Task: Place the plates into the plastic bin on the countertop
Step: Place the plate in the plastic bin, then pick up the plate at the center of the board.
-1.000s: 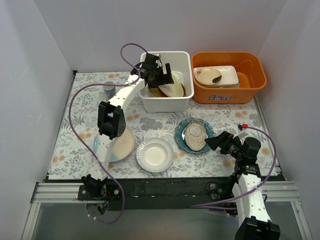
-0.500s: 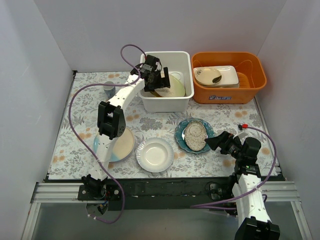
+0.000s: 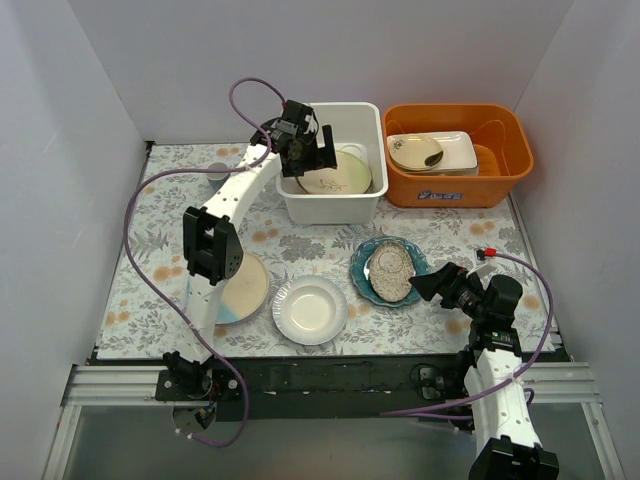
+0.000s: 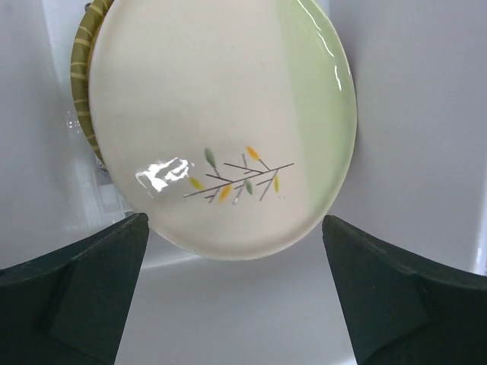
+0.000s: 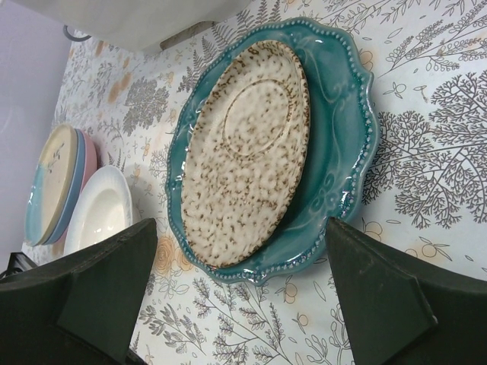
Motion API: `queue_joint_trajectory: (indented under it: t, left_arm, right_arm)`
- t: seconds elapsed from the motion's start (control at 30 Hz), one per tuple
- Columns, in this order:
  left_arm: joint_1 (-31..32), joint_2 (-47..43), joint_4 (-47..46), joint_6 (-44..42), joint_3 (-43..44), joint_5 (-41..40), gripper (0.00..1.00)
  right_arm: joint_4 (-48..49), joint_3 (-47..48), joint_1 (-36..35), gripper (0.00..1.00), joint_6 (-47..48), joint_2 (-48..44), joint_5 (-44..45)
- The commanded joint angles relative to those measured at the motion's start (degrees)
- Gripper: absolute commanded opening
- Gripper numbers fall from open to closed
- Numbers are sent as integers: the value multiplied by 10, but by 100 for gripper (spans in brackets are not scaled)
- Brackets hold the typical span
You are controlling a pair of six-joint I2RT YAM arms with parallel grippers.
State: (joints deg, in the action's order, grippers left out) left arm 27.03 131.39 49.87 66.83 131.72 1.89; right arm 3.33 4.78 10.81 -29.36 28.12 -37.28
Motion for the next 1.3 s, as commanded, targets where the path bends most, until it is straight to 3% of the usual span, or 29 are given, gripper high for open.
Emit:
queue_joint_trajectory:
  t: [0.0, 0.6, 0.87, 1.27]
  left_arm:
    - [3, -74, 8, -9, -15, -3, 98]
    - [3, -177, -12, -13, -95, -9, 98]
    - [3, -281, -96, -9, -183, 50, 98]
    - [26, -322, -104, 6, -230, 142, 98]
  right_arm:
    - [12, 4, 1, 98, -3, -8, -10]
    - [10, -5, 1, 98, -8, -18, -10]
    - [17, -8, 1, 98, -4, -12, -14]
    - [16, -1, 2, 98, -7, -12, -10]
